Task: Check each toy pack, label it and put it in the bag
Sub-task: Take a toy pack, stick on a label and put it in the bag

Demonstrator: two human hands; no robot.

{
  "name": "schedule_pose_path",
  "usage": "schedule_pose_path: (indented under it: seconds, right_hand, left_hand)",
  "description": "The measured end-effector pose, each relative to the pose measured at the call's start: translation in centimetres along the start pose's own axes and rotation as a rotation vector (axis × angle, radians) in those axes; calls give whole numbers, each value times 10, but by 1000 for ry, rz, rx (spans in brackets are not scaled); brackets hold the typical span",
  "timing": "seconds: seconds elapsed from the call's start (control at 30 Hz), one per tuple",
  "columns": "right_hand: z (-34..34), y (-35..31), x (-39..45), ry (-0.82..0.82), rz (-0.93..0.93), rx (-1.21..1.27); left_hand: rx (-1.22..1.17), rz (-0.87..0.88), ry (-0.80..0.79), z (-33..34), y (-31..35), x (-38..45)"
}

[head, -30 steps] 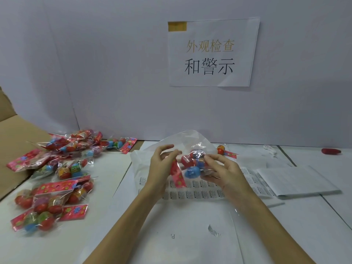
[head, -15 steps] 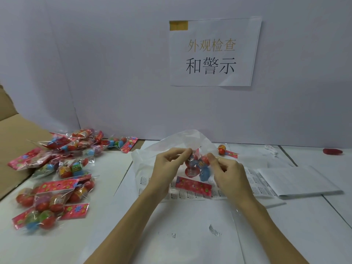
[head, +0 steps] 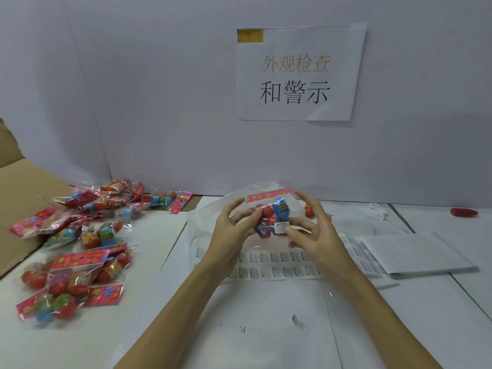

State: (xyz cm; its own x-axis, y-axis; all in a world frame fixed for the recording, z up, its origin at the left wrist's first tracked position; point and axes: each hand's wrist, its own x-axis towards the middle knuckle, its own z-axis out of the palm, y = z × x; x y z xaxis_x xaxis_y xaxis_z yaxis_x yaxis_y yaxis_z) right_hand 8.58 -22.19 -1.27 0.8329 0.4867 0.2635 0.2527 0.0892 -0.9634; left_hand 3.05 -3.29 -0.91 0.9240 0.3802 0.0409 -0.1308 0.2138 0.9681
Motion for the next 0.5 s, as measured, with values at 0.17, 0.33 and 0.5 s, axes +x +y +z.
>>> schedule_pose_path:
  seconds: [0.17,0.33,0.5]
  right_hand:
    - [-1,8,2,-55,83,14]
    - [-3,3,6,38,144,185]
    - [-7,-1,3,91,124,81]
  left_hand:
    - [-15,84,16,1,-1,1]
    - [327,284,-193,-3,1,-3]
    - [429,301,-234,6,-2,-7]
